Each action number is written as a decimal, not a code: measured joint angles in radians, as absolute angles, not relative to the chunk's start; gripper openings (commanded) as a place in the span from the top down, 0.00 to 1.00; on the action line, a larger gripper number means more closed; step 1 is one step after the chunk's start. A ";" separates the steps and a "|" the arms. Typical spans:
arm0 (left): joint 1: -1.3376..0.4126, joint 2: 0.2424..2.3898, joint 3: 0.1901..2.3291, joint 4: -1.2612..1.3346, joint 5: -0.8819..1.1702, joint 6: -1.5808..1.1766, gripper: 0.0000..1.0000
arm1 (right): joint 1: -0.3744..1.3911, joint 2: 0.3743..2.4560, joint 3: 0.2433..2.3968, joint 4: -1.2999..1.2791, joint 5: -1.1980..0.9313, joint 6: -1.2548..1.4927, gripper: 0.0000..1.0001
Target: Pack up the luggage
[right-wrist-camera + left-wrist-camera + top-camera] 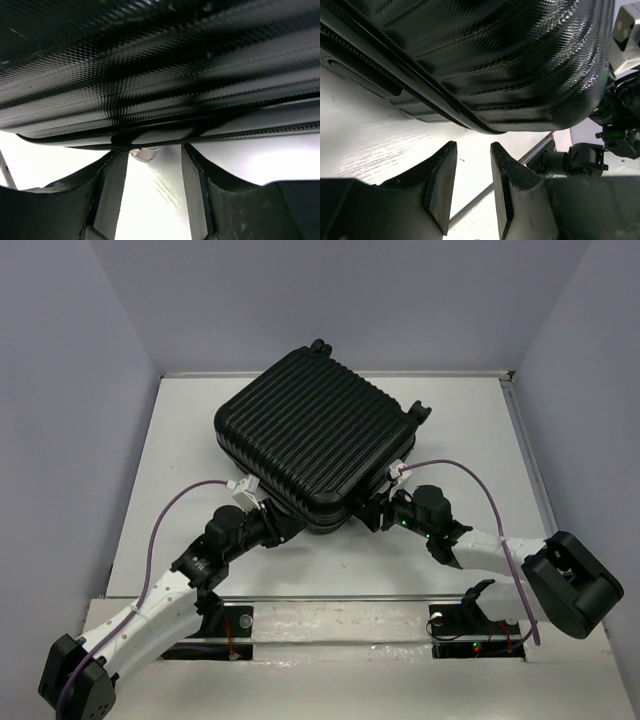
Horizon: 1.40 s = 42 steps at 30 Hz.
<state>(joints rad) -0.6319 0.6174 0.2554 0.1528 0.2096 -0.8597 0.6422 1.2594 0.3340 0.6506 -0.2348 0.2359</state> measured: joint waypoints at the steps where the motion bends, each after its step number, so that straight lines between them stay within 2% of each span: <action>1: -0.634 0.632 0.255 0.163 0.210 -0.860 0.57 | 0.642 1.265 0.332 0.661 -0.235 0.230 0.45; 5: -0.638 0.683 0.255 0.189 0.209 -0.860 0.58 | 0.642 1.278 0.327 0.698 -0.241 0.199 0.46; 7: -0.643 0.706 0.255 0.197 0.209 -0.859 0.58 | 0.642 1.291 0.327 0.717 -0.253 0.186 0.51; 8: -0.646 0.715 0.255 0.200 0.209 -0.859 0.58 | 0.642 1.299 0.327 0.727 -0.262 0.179 0.58; 10: -0.651 0.730 0.256 0.207 0.209 -0.859 0.58 | 0.642 1.331 0.330 0.759 -0.281 0.175 0.66; 11: -0.655 0.741 0.257 0.215 0.209 -0.859 0.58 | 0.643 1.348 0.332 0.771 -0.289 0.173 0.76; 14: -0.664 0.761 0.263 0.225 0.208 -0.859 0.58 | 0.645 1.389 0.335 0.804 -0.297 0.171 0.93; 19: -0.671 0.807 0.292 0.254 0.206 -0.859 0.59 | 0.665 1.418 0.335 0.847 -0.295 0.196 0.93; 23: -0.685 0.889 0.361 0.246 0.216 -0.842 0.59 | 0.755 1.398 0.336 0.826 -0.178 0.211 0.93; 30: -0.701 1.028 0.502 0.121 0.242 -0.789 0.60 | 1.075 1.367 0.453 0.567 0.316 0.223 0.93; 34: -0.704 1.063 0.568 0.086 0.241 -0.791 0.60 | 1.208 1.384 0.528 0.483 0.435 0.247 0.93; 37: -0.712 1.067 0.593 0.057 0.232 -0.788 0.57 | 1.224 1.391 0.535 0.472 0.476 0.266 0.93; 39: -0.712 1.062 0.601 0.041 0.218 -0.783 0.49 | 1.225 1.388 0.537 0.471 0.479 0.274 0.93; 42: -0.712 1.027 0.603 0.035 0.193 -0.780 0.43 | 1.225 1.375 0.551 0.445 0.474 0.281 0.93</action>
